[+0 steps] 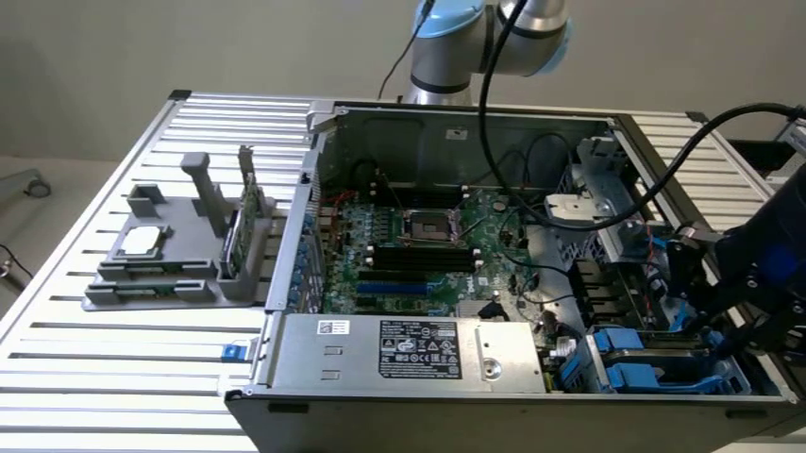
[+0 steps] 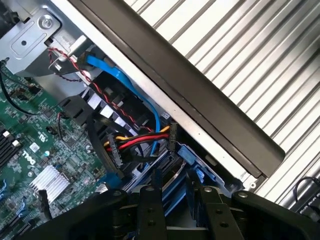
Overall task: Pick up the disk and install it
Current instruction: 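Insert the first disk wire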
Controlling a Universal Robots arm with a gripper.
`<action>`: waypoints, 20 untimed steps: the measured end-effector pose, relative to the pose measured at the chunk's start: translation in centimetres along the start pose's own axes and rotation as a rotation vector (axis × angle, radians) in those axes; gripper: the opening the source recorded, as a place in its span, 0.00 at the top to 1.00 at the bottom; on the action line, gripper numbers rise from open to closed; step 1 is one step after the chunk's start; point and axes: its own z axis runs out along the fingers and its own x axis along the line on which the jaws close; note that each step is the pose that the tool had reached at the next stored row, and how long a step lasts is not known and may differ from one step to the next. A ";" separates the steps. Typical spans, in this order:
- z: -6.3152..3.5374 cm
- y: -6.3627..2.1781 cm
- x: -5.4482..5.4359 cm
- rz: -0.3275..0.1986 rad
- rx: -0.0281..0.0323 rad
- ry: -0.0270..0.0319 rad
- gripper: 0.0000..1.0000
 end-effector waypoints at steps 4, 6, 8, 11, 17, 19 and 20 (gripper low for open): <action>0.08 0.21 -0.1 0.020 -0.0002 -0.0027 0.67; 0.08 0.33 -0.1 0.027 -0.0003 -0.0034 0.67; 0.09 0.41 -0.1 0.031 -0.0008 -0.0035 0.67; 0.12 0.60 0.1 0.033 -0.0018 -0.0028 0.67; 0.14 0.73 0.2 0.037 -0.0054 0.0008 0.67; 0.13 0.71 0.2 0.038 -0.0061 0.0015 0.67; 0.14 0.71 0.2 0.038 -0.0063 0.0017 0.67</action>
